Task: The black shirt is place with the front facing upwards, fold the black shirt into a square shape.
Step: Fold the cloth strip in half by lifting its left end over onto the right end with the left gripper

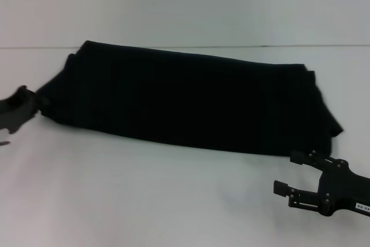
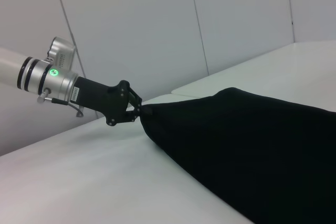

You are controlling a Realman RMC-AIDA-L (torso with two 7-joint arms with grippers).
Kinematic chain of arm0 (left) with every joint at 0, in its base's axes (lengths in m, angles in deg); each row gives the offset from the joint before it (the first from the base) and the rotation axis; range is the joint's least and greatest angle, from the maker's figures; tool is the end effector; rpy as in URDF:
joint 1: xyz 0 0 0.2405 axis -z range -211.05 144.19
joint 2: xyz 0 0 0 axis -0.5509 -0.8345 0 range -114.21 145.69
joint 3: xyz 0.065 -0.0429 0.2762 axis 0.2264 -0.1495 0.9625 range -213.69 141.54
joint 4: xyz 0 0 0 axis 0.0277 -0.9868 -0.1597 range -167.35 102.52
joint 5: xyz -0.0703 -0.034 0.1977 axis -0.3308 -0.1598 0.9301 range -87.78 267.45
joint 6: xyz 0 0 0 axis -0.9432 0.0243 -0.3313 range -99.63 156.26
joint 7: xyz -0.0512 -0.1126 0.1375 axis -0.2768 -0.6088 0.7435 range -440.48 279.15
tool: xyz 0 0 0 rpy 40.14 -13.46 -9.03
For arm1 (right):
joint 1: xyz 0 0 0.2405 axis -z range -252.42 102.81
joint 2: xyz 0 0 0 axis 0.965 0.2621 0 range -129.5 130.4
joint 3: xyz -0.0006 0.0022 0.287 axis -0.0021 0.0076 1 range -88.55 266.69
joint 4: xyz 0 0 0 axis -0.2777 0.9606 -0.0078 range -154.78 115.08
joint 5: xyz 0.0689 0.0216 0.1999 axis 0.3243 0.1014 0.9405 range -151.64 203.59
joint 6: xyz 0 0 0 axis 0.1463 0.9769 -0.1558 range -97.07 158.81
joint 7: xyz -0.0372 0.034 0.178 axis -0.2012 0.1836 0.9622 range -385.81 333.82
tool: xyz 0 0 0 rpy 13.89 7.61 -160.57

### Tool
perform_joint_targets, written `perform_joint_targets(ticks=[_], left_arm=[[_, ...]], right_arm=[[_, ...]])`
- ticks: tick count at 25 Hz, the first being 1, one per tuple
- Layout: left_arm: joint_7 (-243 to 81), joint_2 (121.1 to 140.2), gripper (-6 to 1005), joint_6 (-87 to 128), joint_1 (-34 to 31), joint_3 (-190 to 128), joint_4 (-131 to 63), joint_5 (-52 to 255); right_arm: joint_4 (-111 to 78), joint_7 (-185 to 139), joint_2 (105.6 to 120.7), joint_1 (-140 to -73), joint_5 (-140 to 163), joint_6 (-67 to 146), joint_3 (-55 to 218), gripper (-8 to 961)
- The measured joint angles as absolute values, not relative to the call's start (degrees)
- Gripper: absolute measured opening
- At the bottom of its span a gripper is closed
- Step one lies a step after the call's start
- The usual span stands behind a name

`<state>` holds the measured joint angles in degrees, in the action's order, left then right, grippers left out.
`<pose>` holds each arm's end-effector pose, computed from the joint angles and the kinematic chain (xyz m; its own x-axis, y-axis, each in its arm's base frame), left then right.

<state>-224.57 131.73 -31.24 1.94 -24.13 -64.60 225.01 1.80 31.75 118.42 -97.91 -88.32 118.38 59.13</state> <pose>-0.3880 0.4274 0.0132 -0.2964 0.6113 0.7338 0.9491 0.2745 0.1547 0.3309 0.3057 -0.0694 0.7448 -0.3069 -0.5925 -0.5226 -0.8204 -0.2319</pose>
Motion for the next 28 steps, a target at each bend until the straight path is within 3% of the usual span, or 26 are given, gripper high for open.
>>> perform_joint_targets(ticks=[11,20,25,28], left_arm=[[-221.8,130.43,39,-30.6,0.6,-31.0,-66.6,224.9],[-216.0,130.38,59,-36.9,3.5,-29.4,-62.1,213.2],[-211.6,132.98,71,-40.8,9.4,-25.0,-58.2,206.1],[-209.4,136.11,78,-42.0,13.8,-22.6,-57.4,204.4]], right_arm=[[1.6,31.8,118.48,-97.3,-88.1,118.7,59.3,935],[1.8,33.6,118.28,-95.5,-88.0,118.8,59.9,934],[2.1,34.6,117.84,-93.5,-88.0,119.1,61.4,934],[2.1,34.6,117.71,-92.7,-88.0,119.5,62.0,934]])
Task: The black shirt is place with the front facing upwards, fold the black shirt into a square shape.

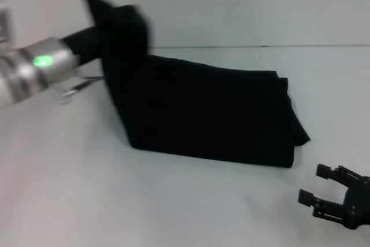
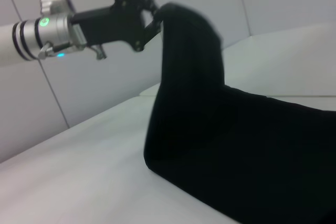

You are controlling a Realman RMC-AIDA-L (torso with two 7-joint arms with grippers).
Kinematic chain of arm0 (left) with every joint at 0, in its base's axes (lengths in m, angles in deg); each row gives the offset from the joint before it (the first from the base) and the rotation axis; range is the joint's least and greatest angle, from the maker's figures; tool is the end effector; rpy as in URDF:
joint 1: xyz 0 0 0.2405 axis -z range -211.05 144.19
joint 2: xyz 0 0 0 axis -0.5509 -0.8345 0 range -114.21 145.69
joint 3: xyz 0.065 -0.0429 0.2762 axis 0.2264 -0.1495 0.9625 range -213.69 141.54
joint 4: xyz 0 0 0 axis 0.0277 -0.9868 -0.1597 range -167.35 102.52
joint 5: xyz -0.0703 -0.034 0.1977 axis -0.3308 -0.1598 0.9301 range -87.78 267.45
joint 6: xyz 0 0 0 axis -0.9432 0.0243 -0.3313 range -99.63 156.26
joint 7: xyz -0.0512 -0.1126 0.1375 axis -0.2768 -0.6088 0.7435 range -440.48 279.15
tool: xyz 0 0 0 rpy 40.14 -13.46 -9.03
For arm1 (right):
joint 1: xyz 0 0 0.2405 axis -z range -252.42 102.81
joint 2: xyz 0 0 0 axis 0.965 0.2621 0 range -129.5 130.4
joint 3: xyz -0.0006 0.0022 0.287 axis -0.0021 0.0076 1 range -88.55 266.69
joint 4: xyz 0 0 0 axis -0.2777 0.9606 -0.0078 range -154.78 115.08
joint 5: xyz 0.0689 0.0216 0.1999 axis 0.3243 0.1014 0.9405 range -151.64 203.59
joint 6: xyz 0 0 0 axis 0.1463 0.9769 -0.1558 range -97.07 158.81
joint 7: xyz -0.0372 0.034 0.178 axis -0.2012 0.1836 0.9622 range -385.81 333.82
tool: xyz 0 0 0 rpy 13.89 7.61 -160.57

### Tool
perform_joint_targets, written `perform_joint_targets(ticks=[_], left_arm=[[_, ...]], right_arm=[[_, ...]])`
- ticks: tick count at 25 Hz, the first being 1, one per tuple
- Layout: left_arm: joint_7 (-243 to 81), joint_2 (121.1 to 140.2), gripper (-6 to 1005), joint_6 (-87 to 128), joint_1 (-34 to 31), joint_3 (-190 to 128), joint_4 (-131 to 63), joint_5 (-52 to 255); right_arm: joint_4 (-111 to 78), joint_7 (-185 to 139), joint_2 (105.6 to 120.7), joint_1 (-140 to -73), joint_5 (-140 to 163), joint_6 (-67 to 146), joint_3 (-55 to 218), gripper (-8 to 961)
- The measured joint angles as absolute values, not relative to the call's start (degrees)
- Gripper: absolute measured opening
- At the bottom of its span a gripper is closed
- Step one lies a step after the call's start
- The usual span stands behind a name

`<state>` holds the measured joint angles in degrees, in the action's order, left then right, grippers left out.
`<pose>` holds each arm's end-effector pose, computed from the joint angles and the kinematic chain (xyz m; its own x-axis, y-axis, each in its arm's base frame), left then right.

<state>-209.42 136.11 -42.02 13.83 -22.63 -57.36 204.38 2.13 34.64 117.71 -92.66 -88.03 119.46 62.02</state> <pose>-0.2142 0.4761 -0.0355 -0.1693 0.7057 0.6880 0.8820 -0.2030 0.4252 0.3602 0.2796 -0.0552 0.6706 -0.3887 -0.6318 -0.6406 -0.7329 -0.2291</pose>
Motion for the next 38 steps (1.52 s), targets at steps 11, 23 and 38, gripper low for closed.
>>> perform_joint_targets(ticks=[11,23,38], left_arm=[[-192.8,140.34,103,-36.5,23.5,-18.5,-32.6,200.4],[-181.4,140.4,130,-31.3,18.4,-21.6,-20.7,201.0],[-177.6,140.05,610,-48.2,10.3,-16.6,-40.3,206.0]], right_arm=[[2.2,34.7,117.51,-89.4,-88.3,120.5,63.4,933],[2.2,34.7,117.36,-89.7,-88.4,120.0,63.0,932],[3.4,56.9,114.28,-93.2,-88.2,120.7,64.8,932]])
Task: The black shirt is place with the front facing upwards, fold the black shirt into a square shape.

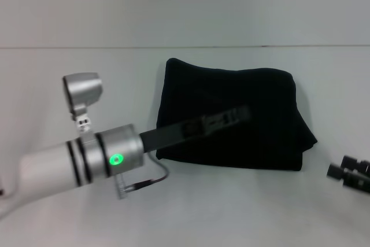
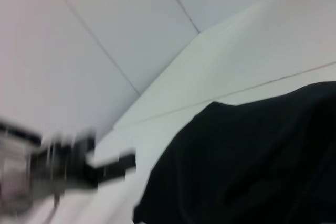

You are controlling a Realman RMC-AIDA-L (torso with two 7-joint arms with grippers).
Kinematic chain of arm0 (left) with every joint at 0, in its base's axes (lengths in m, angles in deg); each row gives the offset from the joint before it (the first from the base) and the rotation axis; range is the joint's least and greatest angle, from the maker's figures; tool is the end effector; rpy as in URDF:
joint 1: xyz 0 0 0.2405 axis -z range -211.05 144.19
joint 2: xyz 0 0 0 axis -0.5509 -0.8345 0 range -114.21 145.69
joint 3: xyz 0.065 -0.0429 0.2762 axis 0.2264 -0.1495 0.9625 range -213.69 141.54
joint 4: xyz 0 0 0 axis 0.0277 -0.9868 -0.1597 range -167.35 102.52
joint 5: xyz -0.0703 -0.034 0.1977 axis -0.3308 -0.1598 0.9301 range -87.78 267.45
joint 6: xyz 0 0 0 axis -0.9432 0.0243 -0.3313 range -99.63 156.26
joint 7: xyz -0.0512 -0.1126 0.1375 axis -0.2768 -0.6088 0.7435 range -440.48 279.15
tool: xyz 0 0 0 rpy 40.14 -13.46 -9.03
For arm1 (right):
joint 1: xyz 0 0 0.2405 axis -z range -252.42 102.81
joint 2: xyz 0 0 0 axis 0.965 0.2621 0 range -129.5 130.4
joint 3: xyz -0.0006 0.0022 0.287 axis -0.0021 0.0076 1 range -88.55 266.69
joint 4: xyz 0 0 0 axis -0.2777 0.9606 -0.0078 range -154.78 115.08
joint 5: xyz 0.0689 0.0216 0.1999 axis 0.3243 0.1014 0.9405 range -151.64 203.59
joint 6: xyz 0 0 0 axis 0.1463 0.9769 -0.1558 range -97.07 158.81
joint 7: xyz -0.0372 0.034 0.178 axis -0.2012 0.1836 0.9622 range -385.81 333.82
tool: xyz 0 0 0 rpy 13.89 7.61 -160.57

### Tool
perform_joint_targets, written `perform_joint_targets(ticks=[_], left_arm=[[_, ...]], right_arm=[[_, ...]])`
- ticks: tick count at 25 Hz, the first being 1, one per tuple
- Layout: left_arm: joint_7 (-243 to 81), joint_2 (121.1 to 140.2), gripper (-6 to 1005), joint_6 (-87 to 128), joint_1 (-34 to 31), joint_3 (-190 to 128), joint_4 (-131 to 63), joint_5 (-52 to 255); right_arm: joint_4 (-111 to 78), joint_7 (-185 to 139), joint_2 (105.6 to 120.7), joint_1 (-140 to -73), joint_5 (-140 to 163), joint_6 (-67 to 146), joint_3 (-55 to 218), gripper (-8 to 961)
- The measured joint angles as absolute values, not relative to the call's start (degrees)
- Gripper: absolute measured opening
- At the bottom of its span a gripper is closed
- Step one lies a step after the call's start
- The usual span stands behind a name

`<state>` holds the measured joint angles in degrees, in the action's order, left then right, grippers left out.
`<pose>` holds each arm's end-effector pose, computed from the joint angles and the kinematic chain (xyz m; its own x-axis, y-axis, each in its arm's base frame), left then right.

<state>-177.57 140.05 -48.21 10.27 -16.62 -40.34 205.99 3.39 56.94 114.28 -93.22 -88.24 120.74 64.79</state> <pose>-0.1954 0.3773 -0.1482 0.1896 0.7765 0.6009 0.7962 -0.4797 0.3687 0.3729 0.2924 -0.0181 0.4177 -0.5914 -0.6898 -0.8398 -0.5410 -0.0447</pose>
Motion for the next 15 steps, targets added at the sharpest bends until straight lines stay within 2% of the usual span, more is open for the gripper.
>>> perform_joint_targets(ticks=[5,11,15], left_arm=[[-169.2,139.89,807,-53.8,5.5,-10.8,-50.1,206.8],[-152.4,139.79,948,-60.7,-0.7,-7.0,-59.8,207.1],[-150.0,139.81,948,-61.1,-4.1,-3.8,-64.7,207.2]], right_arm=[[8.4,78.6,111.95,-97.6,-88.6,122.5,63.8,931],[12.0,100.0,108.15,-105.4,-92.4,123.5,61.3,931],[12.0,108.1,107.03,-110.3,-95.9,123.0,60.7,931]])
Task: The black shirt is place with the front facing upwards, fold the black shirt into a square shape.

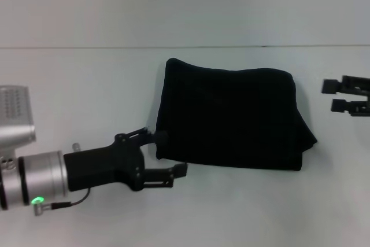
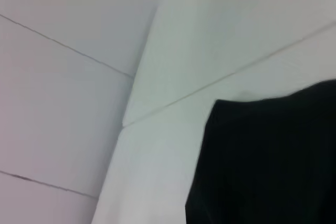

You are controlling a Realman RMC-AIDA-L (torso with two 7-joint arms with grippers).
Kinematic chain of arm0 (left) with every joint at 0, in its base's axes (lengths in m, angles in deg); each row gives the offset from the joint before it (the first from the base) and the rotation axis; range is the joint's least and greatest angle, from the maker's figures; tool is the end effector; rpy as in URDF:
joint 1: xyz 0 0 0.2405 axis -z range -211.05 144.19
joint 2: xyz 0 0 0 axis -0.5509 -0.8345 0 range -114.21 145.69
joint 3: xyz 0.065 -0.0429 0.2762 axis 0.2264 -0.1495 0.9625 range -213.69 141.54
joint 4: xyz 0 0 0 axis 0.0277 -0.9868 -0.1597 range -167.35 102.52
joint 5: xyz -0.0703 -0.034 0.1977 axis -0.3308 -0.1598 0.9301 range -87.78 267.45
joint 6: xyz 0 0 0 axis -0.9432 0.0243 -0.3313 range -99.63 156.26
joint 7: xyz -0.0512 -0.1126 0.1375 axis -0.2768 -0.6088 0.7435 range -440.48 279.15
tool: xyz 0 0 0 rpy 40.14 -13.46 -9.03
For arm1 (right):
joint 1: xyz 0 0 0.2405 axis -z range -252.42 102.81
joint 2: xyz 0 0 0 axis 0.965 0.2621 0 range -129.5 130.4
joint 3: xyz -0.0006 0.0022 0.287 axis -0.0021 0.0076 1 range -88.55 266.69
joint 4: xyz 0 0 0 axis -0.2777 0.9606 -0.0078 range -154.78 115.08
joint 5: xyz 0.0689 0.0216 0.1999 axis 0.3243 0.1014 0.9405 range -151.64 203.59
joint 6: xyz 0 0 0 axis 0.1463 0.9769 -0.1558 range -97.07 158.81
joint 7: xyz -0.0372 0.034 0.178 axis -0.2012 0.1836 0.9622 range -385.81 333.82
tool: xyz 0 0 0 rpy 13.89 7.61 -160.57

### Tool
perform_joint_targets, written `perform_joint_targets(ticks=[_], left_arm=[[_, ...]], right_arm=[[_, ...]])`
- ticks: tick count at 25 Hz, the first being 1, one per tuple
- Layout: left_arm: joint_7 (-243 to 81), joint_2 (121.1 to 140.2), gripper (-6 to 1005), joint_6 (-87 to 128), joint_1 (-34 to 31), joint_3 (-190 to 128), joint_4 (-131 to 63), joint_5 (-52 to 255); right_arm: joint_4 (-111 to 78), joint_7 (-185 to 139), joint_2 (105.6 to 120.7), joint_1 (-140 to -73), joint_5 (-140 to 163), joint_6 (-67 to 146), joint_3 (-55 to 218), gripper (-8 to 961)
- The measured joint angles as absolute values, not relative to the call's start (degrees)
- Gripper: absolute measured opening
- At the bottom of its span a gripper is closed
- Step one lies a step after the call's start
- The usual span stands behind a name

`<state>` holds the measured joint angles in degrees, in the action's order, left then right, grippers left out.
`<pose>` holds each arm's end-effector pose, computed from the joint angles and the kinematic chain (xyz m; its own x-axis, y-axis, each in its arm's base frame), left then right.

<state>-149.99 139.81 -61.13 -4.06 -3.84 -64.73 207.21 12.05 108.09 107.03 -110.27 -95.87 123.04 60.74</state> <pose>-0.2663 0.3354 -0.0898 0.7505 0.3115 0.5828 0.4602 -0.8793 -0.1226 0.3011 0.3993 0.0445 0.0964 -0.8740 -0.4762 -0.9485 -0.2257 0.2222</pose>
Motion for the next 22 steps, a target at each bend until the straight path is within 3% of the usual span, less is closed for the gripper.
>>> perform_joint_targets(ticks=[8,22], left_arm=[[-146.5,139.83,949,-62.1,-6.0,-3.0,-68.1,209.3],[-145.9,139.85,948,-60.2,-6.2,-3.3,-69.9,210.1]], right_arm=[[12.1,118.0,107.88,-116.1,-103.1,119.6,56.2,930],[7.5,122.0,107.97,-116.3,-103.4,115.6,55.6,924]])
